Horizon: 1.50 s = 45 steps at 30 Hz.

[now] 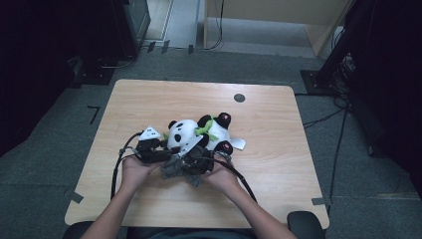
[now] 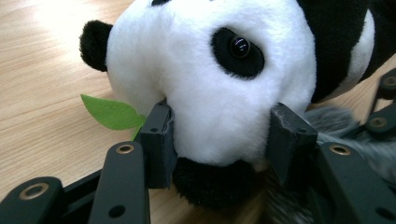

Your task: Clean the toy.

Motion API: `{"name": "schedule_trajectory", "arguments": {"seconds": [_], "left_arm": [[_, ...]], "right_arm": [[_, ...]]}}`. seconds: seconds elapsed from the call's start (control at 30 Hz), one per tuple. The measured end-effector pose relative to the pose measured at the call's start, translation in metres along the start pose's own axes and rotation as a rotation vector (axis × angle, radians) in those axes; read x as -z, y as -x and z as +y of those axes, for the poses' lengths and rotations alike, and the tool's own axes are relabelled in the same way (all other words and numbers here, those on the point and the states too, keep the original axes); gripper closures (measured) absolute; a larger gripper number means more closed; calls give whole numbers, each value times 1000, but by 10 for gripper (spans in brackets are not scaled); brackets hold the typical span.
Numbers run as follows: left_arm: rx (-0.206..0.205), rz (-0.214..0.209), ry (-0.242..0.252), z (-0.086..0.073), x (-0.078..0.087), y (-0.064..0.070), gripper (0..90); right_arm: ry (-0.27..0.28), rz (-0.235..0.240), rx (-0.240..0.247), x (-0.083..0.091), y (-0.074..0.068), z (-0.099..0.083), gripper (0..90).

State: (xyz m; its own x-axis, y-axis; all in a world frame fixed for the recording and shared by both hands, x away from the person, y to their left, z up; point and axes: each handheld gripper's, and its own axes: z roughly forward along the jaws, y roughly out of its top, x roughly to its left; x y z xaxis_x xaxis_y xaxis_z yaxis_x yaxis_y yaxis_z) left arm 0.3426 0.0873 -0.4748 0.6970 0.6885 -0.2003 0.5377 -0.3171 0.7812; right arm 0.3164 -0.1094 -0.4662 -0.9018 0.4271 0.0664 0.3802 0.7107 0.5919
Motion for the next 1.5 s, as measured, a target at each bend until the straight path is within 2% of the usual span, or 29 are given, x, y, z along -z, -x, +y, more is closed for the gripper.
{"name": "schedule_trajectory", "arguments": {"seconds": [0.07, 0.2, 0.27, 0.43, 0.6, 0.87, 1.1, 1.5], "left_arm": [[0, 8, -3, 0, 0, 1, 491], [-8, 15, -8, 0, -1, 1, 494], [-6, 17, -10, 0, -1, 1, 495], [-18, 21, -16, 0, -1, 1, 496], [-18, 18, -19, 0, -1, 1, 496], [-13, 13, -21, 1, -2, -1, 497], [-30, 18, -27, 1, -2, -1, 496], [-26, 12, -27, 1, -2, -2, 496]], "right_arm": [[-9, -27, 5, -4, 0, 4, 775], [-7, -30, -16, -1, 6, 1, 775], [-1, -39, -29, 5, 8, -5, 775], [11, -100, -47, 23, 11, -24, 774], [19, -122, -82, 37, 17, -38, 774], [18, -170, -91, 51, 19, -55, 775], [52, -181, -168, 77, 33, -78, 773], [52, -245, -225, 107, 47, -105, 773]]}}
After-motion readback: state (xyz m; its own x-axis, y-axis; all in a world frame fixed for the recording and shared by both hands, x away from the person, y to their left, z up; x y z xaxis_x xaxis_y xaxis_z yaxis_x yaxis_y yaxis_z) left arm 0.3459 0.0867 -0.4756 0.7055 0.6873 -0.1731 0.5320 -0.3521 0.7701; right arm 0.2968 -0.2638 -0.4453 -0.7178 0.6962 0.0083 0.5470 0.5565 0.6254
